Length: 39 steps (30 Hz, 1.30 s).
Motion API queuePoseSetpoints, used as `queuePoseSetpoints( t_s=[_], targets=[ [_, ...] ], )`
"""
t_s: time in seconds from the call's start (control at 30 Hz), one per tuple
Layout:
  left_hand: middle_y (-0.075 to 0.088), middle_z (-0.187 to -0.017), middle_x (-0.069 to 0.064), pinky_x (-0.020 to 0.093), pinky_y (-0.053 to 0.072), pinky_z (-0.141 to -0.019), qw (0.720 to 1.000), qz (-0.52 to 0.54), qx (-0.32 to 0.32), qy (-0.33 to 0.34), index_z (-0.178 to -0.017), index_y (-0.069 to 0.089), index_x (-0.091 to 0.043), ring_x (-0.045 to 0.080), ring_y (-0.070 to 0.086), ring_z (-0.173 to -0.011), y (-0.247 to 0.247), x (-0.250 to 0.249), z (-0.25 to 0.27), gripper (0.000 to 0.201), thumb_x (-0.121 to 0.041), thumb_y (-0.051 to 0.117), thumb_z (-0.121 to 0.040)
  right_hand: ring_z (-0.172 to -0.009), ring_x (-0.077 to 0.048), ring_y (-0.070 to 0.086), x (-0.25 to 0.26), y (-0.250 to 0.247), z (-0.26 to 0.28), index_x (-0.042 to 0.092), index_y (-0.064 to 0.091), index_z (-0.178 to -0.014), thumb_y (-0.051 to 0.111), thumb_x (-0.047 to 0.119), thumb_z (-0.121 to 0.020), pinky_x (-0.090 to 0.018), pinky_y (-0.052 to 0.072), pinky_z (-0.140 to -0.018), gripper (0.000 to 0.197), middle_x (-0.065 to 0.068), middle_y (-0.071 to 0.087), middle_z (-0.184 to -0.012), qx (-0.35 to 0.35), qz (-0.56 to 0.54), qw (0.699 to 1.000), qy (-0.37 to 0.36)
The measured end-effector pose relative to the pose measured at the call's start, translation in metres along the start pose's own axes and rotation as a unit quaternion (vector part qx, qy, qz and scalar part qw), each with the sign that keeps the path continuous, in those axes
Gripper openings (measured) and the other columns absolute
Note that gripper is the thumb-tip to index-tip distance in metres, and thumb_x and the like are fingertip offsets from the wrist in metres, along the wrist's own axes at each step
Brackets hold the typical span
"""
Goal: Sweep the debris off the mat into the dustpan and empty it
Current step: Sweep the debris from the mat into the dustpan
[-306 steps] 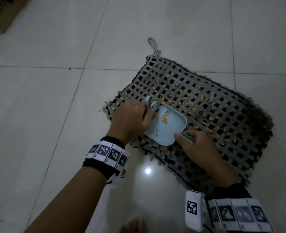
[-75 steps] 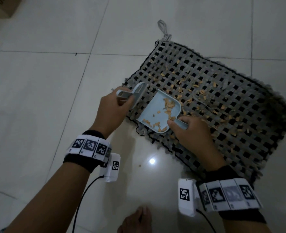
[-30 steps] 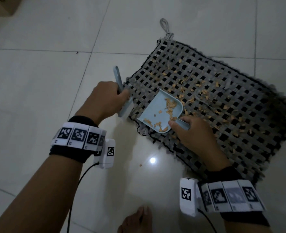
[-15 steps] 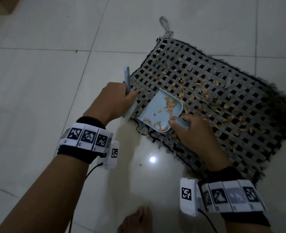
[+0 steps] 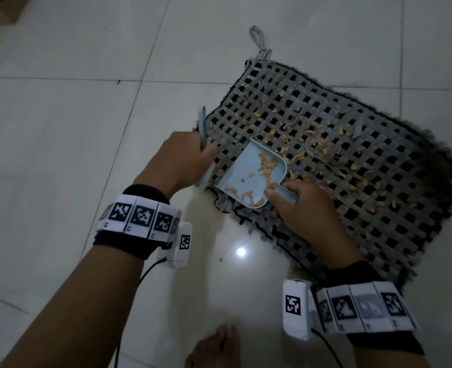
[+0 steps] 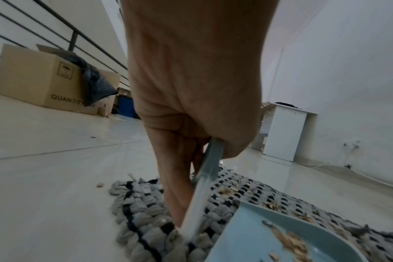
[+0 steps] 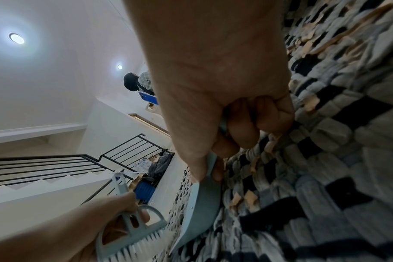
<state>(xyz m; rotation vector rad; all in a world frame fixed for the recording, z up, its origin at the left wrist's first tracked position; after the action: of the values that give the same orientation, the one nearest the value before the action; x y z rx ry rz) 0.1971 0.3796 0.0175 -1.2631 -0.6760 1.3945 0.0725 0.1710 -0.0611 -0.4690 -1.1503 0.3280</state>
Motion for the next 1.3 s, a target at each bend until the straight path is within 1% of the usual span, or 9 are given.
queuePoseSetpoints(
  t_s=[0.2,0.33,0.4,0.7,0.8,0.9,0.97,1.17,1.3],
  targets=[
    [0.035,-0.052,0.007,0.029,0.025,-0.046,0.998,0.041,0.032,0.030,-0.061,0.037,-0.012,0.018,0.025,-0.043,0.024,-0.014,0.006,0.043,-0.028,0.047,-0.099,-0.063,0.000,0.064,0.002,-0.002,0.000,0.022,0.073,-0.084,0.066,0.051,-0.090,-0.021,0.044,-0.052,0.030,0.012,0.069,-0.069,0.003,0.007,1.000,-0.002],
    [0.059,-0.068,0.023,0.037,0.041,-0.050,0.994,0.108,0.003,0.019,-0.076,0.060,0.008,0.025,0.049,-0.052,0.017,-0.005,0.003,0.050,-0.034,0.048,-0.100,-0.065,-0.002,0.066,0.002,-0.002,0.000,0.021,0.074,-0.089,0.067,0.051,-0.089,-0.027,0.055,-0.057,0.030,0.013,0.070,-0.071,0.002,0.004,1.000,0.000],
    [0.065,-0.072,0.019,0.038,0.046,-0.052,0.996,0.086,-0.031,0.022,-0.078,0.062,0.005,0.029,0.059,-0.058,0.005,0.004,0.001,0.049,-0.036,0.048,-0.101,-0.066,-0.004,0.067,0.002,-0.001,0.001,0.021,0.075,-0.088,0.067,0.051,-0.089,-0.029,0.057,-0.059,0.031,0.012,0.071,-0.072,-0.001,0.005,1.000,-0.002],
    [0.066,-0.104,0.015,0.023,0.037,-0.060,0.995,0.097,-0.029,0.014,-0.114,0.048,-0.013,0.028,0.061,-0.087,0.001,0.046,0.004,0.031,-0.042,0.039,-0.106,-0.053,0.012,0.058,0.002,-0.003,-0.001,0.025,0.072,-0.081,0.071,0.043,-0.089,-0.006,0.037,-0.042,0.020,0.015,0.063,-0.063,0.038,-0.042,0.998,-0.007],
    [0.059,-0.083,0.003,0.033,0.035,-0.057,0.997,0.045,-0.043,0.047,-0.100,0.045,-0.019,0.023,0.054,-0.069,0.020,0.044,0.006,0.023,-0.041,0.042,-0.105,-0.053,0.011,0.058,0.003,0.000,-0.002,0.027,0.069,-0.076,0.071,0.043,-0.089,-0.007,0.037,-0.042,0.021,0.015,0.062,-0.061,0.040,-0.038,0.998,-0.010],
    [0.057,-0.078,-0.001,0.032,0.031,-0.057,0.998,0.000,-0.060,0.037,-0.088,0.054,-0.017,0.024,0.056,-0.073,0.030,0.048,0.005,0.025,-0.039,0.052,-0.100,-0.049,0.006,0.056,0.003,0.002,-0.002,0.027,0.067,-0.070,0.070,0.045,-0.089,-0.011,0.035,-0.043,0.026,0.012,0.060,-0.056,0.037,-0.027,0.999,-0.008],
    [0.058,-0.077,-0.003,0.031,0.030,-0.057,0.997,0.007,-0.066,0.025,-0.087,0.058,-0.019,0.022,0.057,-0.074,0.031,0.051,0.004,0.023,-0.039,0.056,-0.098,-0.049,0.003,0.056,0.002,0.002,-0.002,0.024,0.068,-0.070,0.070,0.047,-0.089,-0.016,0.037,-0.046,0.029,0.010,0.061,-0.058,0.036,-0.021,0.999,-0.007],
    [0.054,-0.072,-0.011,0.016,0.029,-0.052,0.995,0.002,-0.102,0.019,-0.084,0.060,-0.022,0.011,0.052,-0.069,0.035,0.041,0.002,0.028,-0.045,0.076,-0.082,-0.047,0.007,0.054,0.005,0.000,-0.002,0.031,0.060,-0.062,0.069,0.044,-0.091,-0.009,0.034,-0.040,0.033,0.027,0.058,-0.050,0.050,-0.018,0.999,-0.013],
    [0.058,-0.075,-0.009,0.024,0.034,-0.054,0.991,0.019,-0.129,-0.009,-0.086,0.063,-0.020,0.013,0.055,-0.070,0.039,0.039,0.001,0.030,-0.042,0.081,-0.076,-0.049,0.007,0.055,0.005,-0.001,-0.002,0.031,0.060,-0.063,0.068,0.047,-0.091,-0.009,0.033,-0.040,0.033,0.027,0.059,-0.052,0.049,-0.003,0.999,-0.018]
  ],
)
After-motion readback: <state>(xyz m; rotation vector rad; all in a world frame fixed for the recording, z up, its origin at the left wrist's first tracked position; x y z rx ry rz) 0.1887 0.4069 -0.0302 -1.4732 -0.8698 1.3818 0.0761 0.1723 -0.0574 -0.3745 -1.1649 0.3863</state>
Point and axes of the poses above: each hand's wrist, its own z-axis away from the middle knuckle, its own y-axis out of the palm, x = y × z, the point moved 1 cm from there along -z, towards the middle knuckle
